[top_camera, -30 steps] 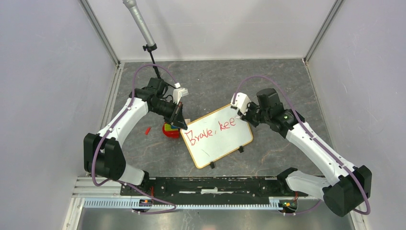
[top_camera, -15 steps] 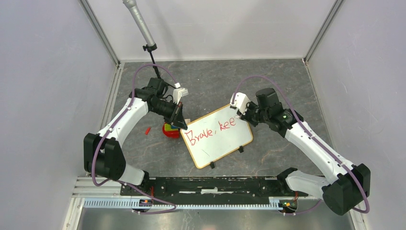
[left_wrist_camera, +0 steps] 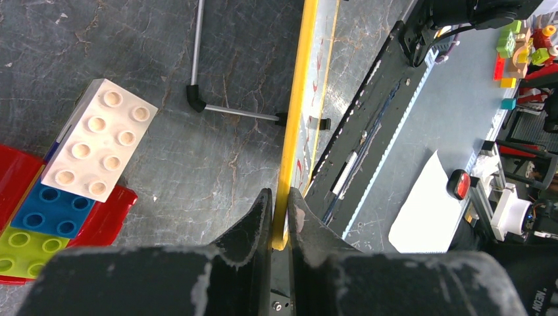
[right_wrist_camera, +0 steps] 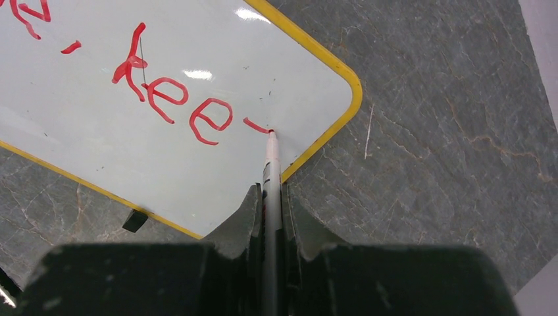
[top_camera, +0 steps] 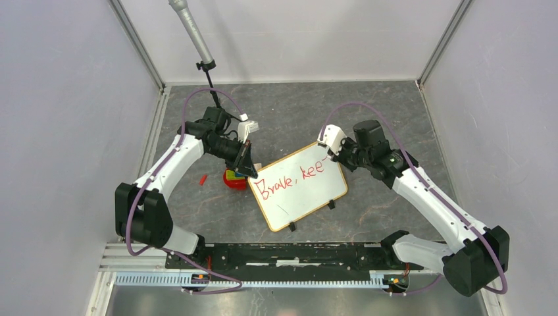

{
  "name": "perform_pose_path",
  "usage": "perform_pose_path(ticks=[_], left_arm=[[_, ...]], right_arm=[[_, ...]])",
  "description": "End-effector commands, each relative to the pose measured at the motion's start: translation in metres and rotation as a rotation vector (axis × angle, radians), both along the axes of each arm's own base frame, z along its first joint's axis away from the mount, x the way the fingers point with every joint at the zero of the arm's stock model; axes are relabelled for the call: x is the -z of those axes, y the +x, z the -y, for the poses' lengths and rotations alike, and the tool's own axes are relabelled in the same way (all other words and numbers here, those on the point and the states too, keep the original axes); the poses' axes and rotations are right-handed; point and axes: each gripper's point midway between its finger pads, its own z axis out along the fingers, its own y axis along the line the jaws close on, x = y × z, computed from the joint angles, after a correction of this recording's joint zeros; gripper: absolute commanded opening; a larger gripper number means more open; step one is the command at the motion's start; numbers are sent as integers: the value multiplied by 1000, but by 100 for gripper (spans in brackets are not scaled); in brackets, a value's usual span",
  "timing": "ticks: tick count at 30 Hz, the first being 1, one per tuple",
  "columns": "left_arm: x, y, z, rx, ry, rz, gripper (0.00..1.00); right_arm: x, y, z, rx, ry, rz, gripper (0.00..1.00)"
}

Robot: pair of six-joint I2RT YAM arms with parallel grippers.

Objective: Write a sentence on the whiteboard

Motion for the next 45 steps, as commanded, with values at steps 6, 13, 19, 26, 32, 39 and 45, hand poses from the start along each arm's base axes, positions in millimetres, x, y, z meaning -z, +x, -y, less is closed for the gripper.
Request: perform_pose_path(ticks=[6,13,19,26,32,39,45], left_arm=[[2,3,-3,-8,22,18,2],[3,3,-3,-9,23,16,2],[2,4,-2,-9,22,17,2],[2,4,-2,-6,21,17,3],[2,3,-2,-6,18,16,2],[1,2,-2,-6,15,18,3],[0,2,-2,-5,14,20,2]], right_arm=[[-17,10,-4,2,40,65,0],[2,-2,0,-10,17,15,0],[22,-16,6,-18,-2,-34,0],[33,-32,2,-61,18,-96,0],[12,-37,-21,-142,114,-123,0],[-21,-23,-19,-103,157,-49,0],[-25,0,7,21,82,35,0]])
